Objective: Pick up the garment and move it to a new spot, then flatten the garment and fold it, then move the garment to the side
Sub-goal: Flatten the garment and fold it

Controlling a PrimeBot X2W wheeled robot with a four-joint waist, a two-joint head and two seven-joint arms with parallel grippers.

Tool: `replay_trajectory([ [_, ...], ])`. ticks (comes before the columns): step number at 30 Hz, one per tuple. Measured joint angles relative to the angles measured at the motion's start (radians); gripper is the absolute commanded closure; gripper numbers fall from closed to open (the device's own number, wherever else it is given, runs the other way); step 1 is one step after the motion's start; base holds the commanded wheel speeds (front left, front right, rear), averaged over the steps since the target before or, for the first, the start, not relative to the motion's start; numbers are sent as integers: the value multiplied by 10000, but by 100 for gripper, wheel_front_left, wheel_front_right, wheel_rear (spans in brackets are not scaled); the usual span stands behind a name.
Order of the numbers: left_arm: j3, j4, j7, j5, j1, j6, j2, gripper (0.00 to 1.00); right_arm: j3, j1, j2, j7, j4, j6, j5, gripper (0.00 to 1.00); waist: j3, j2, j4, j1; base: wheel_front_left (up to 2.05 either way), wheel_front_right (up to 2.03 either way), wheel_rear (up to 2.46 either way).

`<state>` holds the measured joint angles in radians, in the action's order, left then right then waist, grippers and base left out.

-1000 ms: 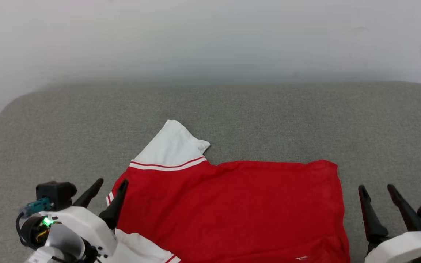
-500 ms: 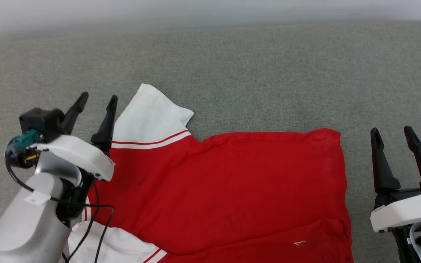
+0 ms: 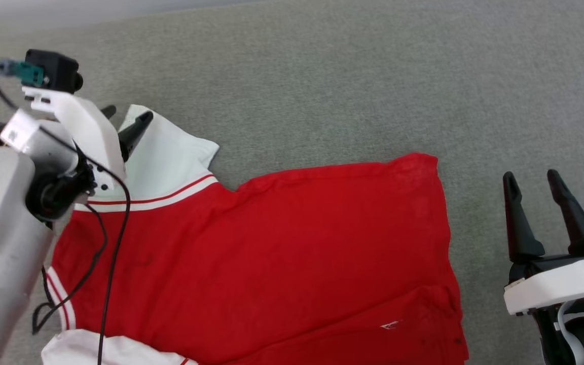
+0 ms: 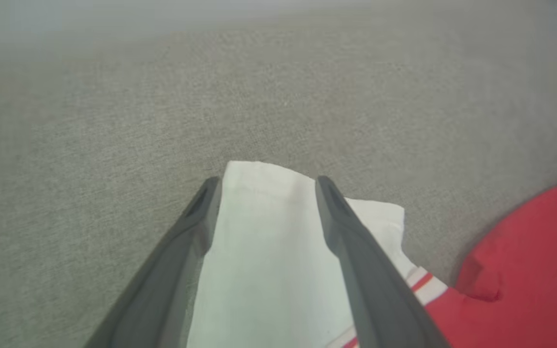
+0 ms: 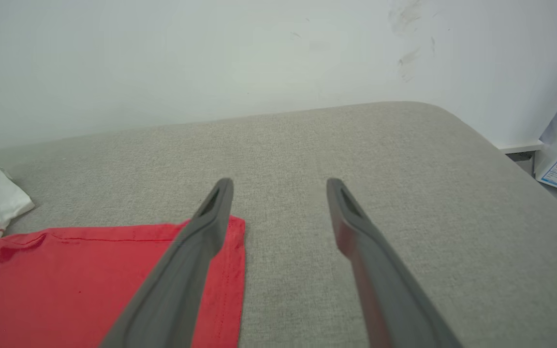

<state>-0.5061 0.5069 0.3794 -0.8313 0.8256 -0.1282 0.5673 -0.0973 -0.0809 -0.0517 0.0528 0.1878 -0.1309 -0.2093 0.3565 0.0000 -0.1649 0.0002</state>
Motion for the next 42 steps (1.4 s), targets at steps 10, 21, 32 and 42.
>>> replay_trajectory([
  [10,-920,732,3440,-1559,897,-12,949,0,326,-69,2,-445,-619,-2,-497,0,538,0,-747,-1,0,0,0],
  [21,-1208,1668,4266,-1730,1323,52,840,100,545,-164,2,-412,-1058,-2,-748,0,766,1,-1175,-4,0,0,0],
  [32,-1438,1795,2614,-1304,1360,4,221,100,548,-1257,-171,1710,-2617,0,-1183,0,306,0,-660,-1,0,0,0],
  [42,-1580,742,2109,-1323,1567,-10,-52,100,1659,-3377,-1684,5043,-3682,0,-1893,0,148,1,468,-1,0,0,0],
])
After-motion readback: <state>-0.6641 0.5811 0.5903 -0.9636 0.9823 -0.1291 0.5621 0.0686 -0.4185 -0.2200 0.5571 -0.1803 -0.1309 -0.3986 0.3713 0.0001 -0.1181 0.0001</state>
